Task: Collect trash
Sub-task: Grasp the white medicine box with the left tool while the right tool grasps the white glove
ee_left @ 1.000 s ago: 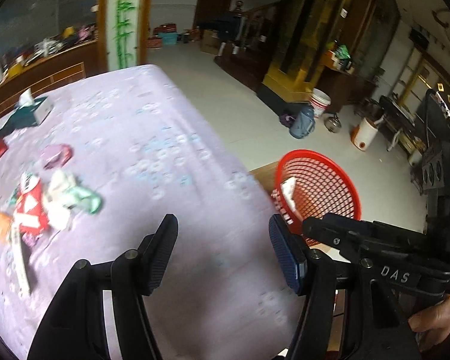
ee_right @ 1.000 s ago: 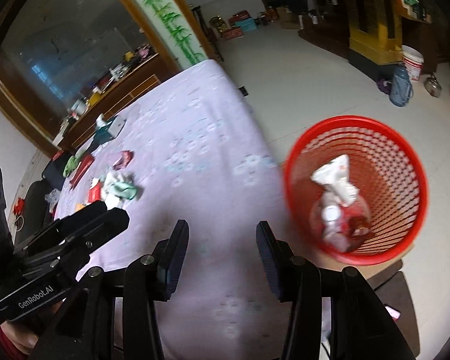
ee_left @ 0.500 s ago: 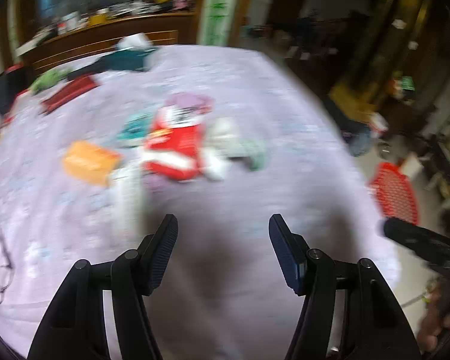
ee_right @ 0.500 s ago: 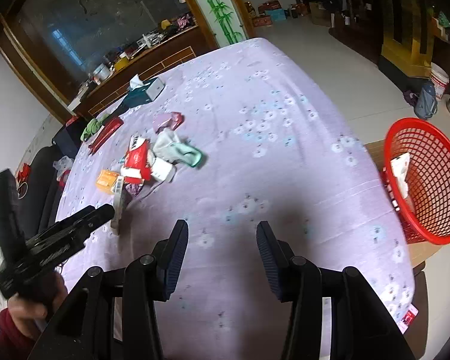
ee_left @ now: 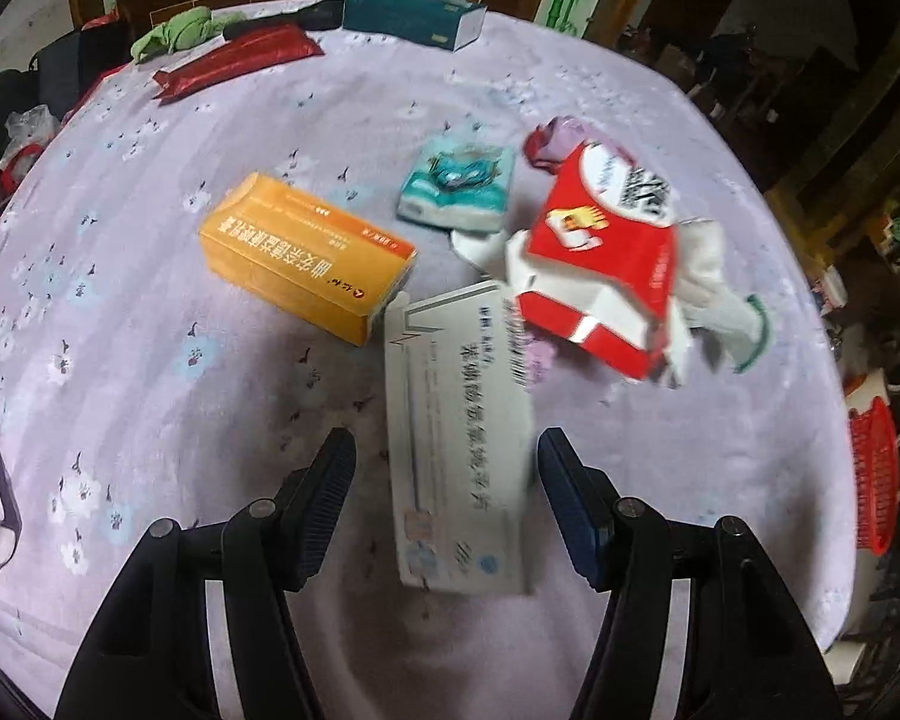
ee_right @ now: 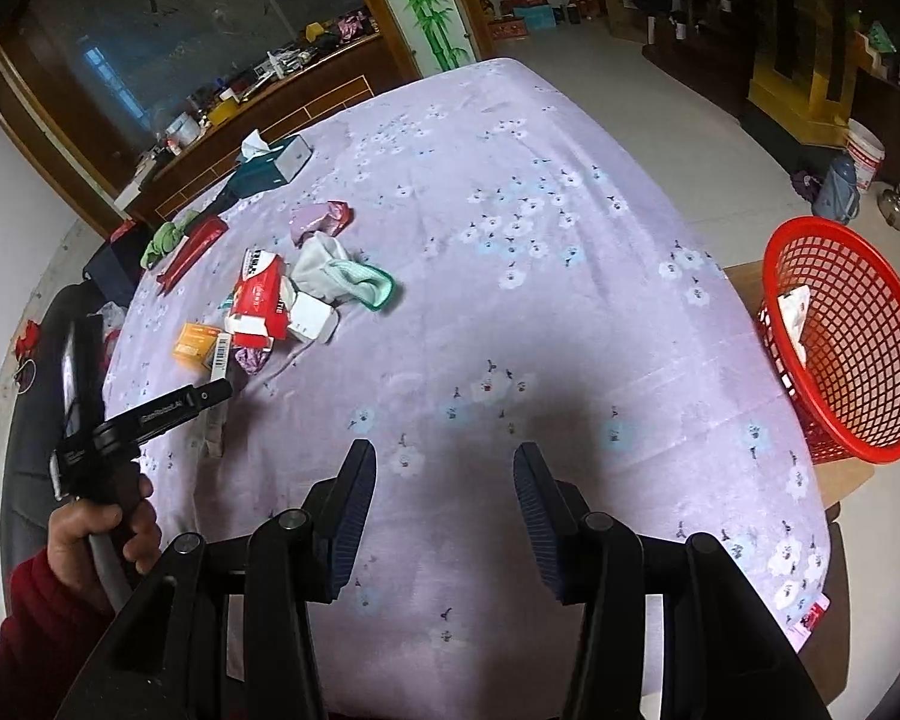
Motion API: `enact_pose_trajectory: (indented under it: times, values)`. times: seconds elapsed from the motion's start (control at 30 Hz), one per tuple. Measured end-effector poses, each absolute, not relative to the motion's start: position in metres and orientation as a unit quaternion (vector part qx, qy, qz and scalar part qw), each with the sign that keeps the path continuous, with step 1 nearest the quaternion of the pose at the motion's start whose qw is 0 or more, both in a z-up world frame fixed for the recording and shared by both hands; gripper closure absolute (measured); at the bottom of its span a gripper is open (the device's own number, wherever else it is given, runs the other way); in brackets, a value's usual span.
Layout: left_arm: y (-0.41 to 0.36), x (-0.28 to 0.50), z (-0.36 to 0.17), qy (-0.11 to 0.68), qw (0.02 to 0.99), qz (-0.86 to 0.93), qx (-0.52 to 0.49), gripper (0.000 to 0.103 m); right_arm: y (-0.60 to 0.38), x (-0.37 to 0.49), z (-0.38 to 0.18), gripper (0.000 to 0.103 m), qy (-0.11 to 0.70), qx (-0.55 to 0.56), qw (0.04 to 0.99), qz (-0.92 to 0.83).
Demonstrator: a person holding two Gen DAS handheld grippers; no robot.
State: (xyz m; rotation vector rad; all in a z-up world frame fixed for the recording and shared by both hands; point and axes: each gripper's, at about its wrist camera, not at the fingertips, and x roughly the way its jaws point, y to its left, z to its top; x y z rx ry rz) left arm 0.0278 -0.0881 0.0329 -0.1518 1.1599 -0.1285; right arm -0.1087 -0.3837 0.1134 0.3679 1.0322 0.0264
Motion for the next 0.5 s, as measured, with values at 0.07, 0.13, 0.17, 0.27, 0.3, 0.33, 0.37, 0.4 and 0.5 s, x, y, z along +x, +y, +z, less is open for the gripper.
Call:
enact_pose_trajectory:
  times: [0.07,0.13,0.17,0.27,0.3,0.33,0.37,0.4,0.5]
  values:
    - [-0.089,0.032,0.026,0.551,0.829,-0.062,-0.073,0.041,-0.383,-0.107,0.116,0.052,0.49,0.17,0.855,0.017]
    - [-0.091,0.034,0.022,0.547,0.832,-0.065,-0.066,0.042,-0.382,-0.102,0.118,0.052,0.49,0.165,0.856,0.028]
    - [-0.091,0.034,0.021,0.544,0.834,-0.066,-0.064,0.049,-0.38,-0.097,0.119,0.052,0.489,0.164,0.856,0.037]
    - [-0.09,0.031,0.02,0.534,0.841,-0.07,-0.057,0.054,-0.37,-0.084,0.124,0.052,0.485,0.146,0.86,0.06]
    - [-0.089,0.029,0.021,0.53,0.844,-0.069,-0.053,0.054,-0.365,-0.076,0.126,0.052,0.482,0.138,0.862,0.075]
    - [-0.088,0.027,0.022,0.527,0.845,-0.07,-0.048,0.054,-0.36,-0.067,0.126,0.052,0.481,0.133,0.862,0.09]
    - [-0.086,0.026,0.023,0.526,0.846,-0.072,-0.049,0.054,-0.357,-0.062,0.126,0.052,0.48,0.13,0.862,0.097]
    - [-0.082,0.023,0.025,0.523,0.847,-0.074,-0.053,0.054,-0.353,-0.051,0.124,0.052,0.479,0.125,0.862,0.105]
    - [-0.072,0.013,0.033,0.514,0.852,-0.076,-0.056,0.054,-0.341,-0.021,0.117,0.052,0.482,0.113,0.861,0.115]
